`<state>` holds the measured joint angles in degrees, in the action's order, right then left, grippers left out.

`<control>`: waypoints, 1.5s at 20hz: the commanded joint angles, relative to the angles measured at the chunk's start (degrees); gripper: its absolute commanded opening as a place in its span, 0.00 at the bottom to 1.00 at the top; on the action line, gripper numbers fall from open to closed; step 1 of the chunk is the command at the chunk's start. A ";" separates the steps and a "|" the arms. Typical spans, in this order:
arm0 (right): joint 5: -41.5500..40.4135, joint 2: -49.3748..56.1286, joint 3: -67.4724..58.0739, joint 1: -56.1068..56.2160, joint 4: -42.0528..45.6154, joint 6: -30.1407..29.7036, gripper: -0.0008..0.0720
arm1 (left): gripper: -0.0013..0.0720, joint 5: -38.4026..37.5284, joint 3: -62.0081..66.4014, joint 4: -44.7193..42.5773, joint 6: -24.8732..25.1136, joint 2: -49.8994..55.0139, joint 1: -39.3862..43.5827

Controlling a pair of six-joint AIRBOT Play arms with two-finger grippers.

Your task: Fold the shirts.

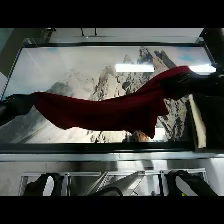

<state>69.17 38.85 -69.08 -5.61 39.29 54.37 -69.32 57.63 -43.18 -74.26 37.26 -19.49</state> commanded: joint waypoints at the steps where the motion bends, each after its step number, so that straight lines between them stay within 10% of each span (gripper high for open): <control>1: -10.29 10.95 4.90 0.07 0.52 -6.51 0.03 | 0.04 6.97 -2.82 -0.46 3.52 9.92 1.25; 4: -16.52 24.22 4.85 0.04 -4.46 -9.68 0.05 | 0.04 12.33 -0.52 -0.35 5.44 22.45 5.79; 7: -18.14 32.57 3.61 -0.04 -8.55 -11.76 0.30 | 0.04 13.33 5.20 -0.90 8.48 34.53 10.60; 8: -18.10 33.22 2.95 -0.31 -8.33 -11.76 0.43 | 0.16 11.80 7.87 -0.92 8.50 37.51 11.04; 9: -17.40 32.94 2.45 -0.94 -7.89 -11.76 0.61 | 0.79 9.40 10.99 -1.07 8.46 40.11 11.02; 10: -15.65 32.02 1.97 -1.79 -6.47 -11.50 0.67 | 0.96 7.15 13.81 -1.95 8.15 41.97 10.54; 18: 6.16 19.47 10.86 -9.70 7.30 -2.51 0.67 | 0.96 -10.95 11.72 -17.22 1.79 40.96 1.42; 30: 2.56 18.99 25.81 -5.20 7.04 -5.97 0.67 | 0.96 7.13 -22.47 -18.12 5.01 30.75 0.61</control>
<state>72.42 56.47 -44.36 -13.04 46.22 48.93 -65.36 38.48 -61.34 -69.56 68.18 -19.99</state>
